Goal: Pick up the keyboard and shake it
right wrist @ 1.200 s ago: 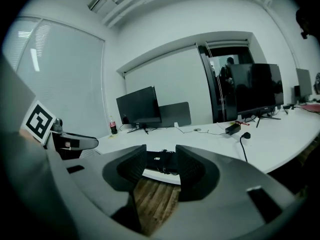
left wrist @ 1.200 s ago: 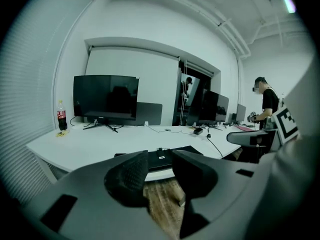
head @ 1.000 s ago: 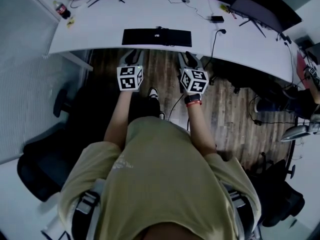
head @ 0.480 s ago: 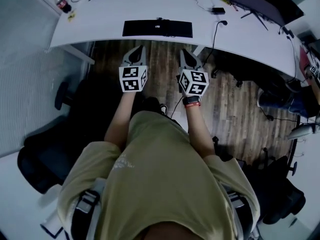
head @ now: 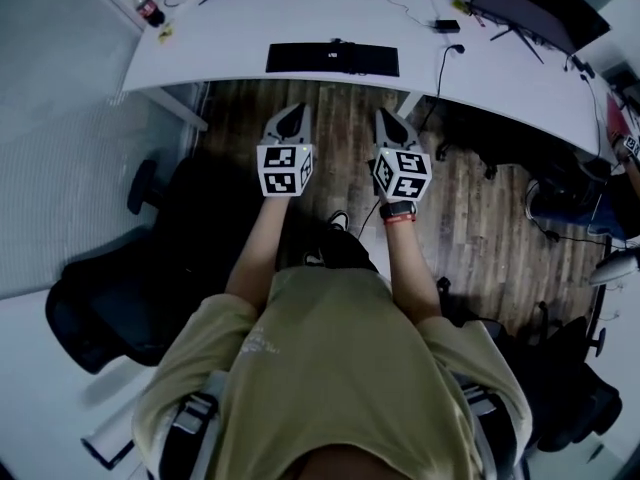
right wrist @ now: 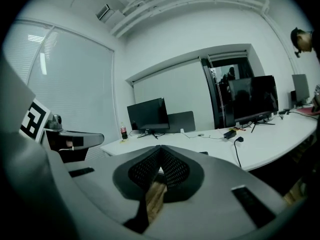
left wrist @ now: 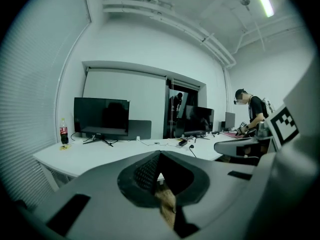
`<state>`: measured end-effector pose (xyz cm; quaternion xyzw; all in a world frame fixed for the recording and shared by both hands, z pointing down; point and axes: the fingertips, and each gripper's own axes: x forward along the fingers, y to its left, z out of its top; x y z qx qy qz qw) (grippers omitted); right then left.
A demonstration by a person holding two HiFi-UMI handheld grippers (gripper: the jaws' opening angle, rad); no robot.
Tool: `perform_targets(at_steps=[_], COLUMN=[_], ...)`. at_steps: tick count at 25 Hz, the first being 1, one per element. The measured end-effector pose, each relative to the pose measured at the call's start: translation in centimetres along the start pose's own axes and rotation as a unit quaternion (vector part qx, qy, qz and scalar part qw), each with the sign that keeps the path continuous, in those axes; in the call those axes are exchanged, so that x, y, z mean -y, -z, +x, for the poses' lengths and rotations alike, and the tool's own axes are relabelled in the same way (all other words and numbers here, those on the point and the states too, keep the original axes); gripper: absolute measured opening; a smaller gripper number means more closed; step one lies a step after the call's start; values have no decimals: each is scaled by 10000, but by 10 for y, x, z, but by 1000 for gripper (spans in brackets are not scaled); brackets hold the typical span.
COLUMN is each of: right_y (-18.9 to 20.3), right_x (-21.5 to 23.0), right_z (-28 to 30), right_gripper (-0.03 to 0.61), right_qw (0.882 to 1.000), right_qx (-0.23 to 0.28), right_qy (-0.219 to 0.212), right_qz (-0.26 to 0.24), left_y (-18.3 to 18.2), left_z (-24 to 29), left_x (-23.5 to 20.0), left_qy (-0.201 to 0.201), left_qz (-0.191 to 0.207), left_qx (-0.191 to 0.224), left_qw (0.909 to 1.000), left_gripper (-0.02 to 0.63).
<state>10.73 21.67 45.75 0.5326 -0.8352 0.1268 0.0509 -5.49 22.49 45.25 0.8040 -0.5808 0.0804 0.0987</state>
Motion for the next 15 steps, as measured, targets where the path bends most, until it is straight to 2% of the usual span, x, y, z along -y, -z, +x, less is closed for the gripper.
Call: perform_targets(at_steps=[8, 12, 15], right_y=[4, 6, 17], right_x=[-28, -11, 9], right_z=[-18, -4, 16], right_gripper=[23, 23, 23], right_qw=[9998, 9998, 9995], right_qx=[-56, -45, -175], right_qy=[-101, -133, -227], right_qz=[-131, -157, -109], left_y=[9, 16, 34], left_z=[-27, -5, 21], left_x=[-4, -2, 8], left_qy=[-23, 113, 364], left_qz=[-189, -416, -603], left_qx=[-12, -66, -345], left_qw=[9998, 9991, 9969], left_gripper=[20, 20, 20])
